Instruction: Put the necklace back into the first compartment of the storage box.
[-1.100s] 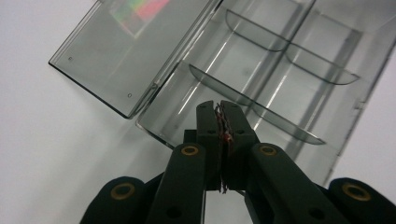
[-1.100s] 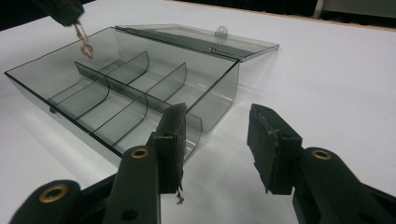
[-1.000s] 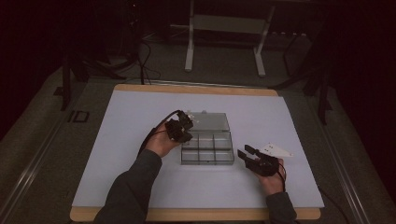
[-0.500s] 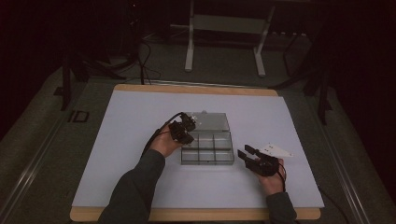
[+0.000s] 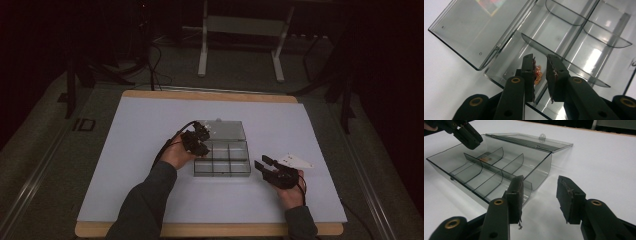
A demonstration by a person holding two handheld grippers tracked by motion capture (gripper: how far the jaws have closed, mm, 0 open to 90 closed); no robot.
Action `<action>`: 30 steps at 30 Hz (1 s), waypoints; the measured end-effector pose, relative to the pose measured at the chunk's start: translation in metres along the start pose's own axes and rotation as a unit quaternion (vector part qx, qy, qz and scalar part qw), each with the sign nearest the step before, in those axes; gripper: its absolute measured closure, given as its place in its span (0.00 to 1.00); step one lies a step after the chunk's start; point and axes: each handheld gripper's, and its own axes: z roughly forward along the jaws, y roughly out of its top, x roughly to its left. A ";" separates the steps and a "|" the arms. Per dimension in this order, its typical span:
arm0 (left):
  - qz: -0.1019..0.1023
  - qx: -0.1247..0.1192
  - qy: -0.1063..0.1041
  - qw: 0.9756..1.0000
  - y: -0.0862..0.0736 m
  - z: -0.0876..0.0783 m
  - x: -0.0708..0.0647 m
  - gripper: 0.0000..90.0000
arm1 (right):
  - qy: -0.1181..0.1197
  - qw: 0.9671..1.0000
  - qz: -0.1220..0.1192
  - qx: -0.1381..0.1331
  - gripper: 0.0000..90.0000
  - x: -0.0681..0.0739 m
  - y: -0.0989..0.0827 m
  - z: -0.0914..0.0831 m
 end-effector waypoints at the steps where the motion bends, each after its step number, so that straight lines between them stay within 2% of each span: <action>1: -0.002 -0.002 -0.001 1.000 -0.001 -0.001 0.000 0.85 | 0.000 1.000 0.000 0.000 0.63 0.000 0.000 0.000; 5: -0.008 -0.011 -0.004 1.000 -0.003 -0.002 0.001 0.82 | 0.000 1.000 0.000 0.000 0.63 0.000 0.000 0.000; 11: 0.002 -0.030 -0.005 1.000 -0.005 -0.009 -0.001 0.79 | -0.001 1.000 0.001 -0.001 0.63 -0.001 0.000 0.000; 24: -0.016 -0.076 0.001 0.997 -0.017 -0.030 0.002 0.73 | 0.002 1.000 -0.004 0.005 0.63 0.002 -0.001 0.003; 30: -0.051 -0.090 0.002 0.995 -0.031 -0.033 0.009 0.69 | 0.002 1.000 -0.003 0.005 0.63 0.002 -0.001 0.003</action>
